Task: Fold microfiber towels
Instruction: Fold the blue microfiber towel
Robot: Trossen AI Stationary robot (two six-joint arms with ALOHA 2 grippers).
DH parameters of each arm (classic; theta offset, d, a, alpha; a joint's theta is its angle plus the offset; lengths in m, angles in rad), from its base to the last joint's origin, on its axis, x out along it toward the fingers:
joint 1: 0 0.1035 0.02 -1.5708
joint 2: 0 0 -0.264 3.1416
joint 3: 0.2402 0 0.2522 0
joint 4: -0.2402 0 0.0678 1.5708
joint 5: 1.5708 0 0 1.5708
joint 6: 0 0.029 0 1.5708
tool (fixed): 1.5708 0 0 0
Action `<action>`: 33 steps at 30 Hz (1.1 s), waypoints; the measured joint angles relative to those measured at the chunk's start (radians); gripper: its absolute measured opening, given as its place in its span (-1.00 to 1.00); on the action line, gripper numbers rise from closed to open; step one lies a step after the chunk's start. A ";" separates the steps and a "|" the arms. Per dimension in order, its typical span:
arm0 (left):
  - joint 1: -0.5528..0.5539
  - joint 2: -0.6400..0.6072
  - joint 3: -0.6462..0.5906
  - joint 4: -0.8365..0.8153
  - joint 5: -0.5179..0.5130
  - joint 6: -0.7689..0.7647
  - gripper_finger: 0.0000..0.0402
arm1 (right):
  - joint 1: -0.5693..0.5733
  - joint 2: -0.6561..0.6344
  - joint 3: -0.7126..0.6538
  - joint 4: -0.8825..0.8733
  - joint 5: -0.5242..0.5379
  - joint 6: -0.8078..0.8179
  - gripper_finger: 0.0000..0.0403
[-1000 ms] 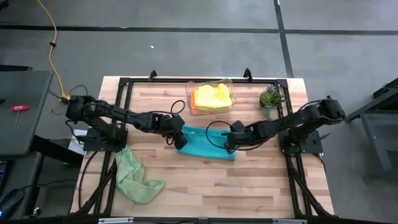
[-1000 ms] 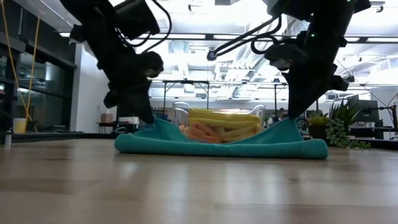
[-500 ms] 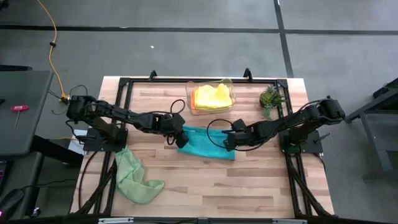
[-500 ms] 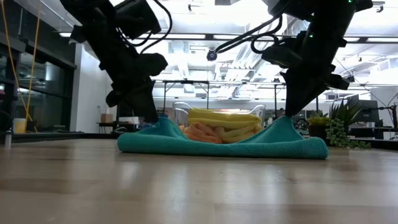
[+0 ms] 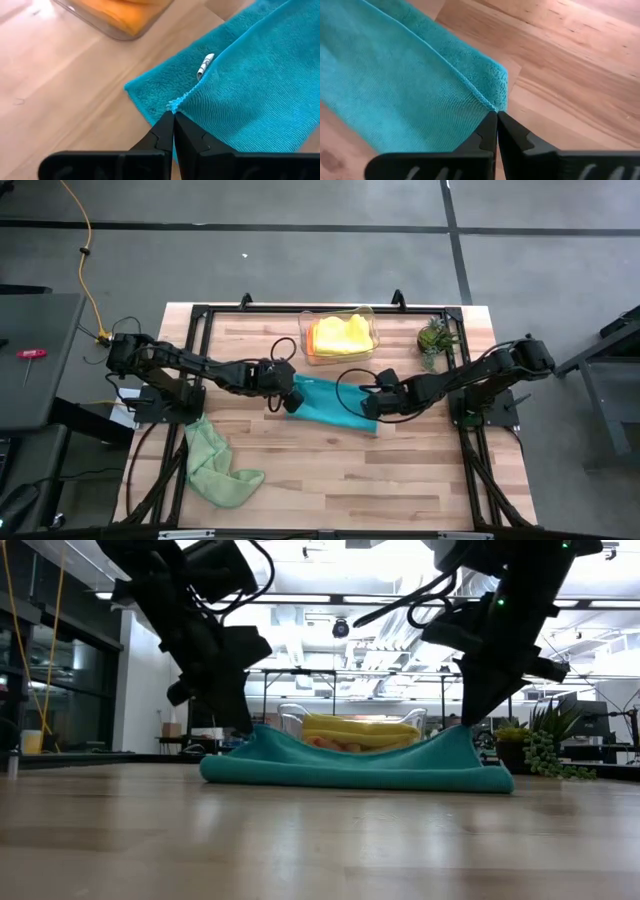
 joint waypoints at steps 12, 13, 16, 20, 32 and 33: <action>0.012 0.037 0.000 0.007 -0.055 0.017 -1.00 | -0.007 0.000 0.000 -0.074 0.039 0.070 -1.00; 0.011 0.041 0.000 0.007 -0.055 0.017 -1.00 | -0.007 0.000 0.000 -0.074 0.039 0.070 -1.00; 0.007 0.053 0.000 0.022 -0.064 0.016 -1.00 | -0.007 0.000 0.000 -0.075 0.039 0.085 -1.00; 0.008 0.056 0.000 0.038 -0.071 0.017 -0.99 | -0.007 0.000 0.000 -0.071 0.039 0.096 -1.00; 0.023 0.056 0.000 0.037 -0.109 0.027 -0.74 | -0.007 0.000 0.000 -0.059 0.035 0.108 -0.78; 0.025 0.056 0.000 0.037 -0.113 0.034 -0.71 | -0.007 0.000 0.000 -0.060 0.035 0.114 -0.73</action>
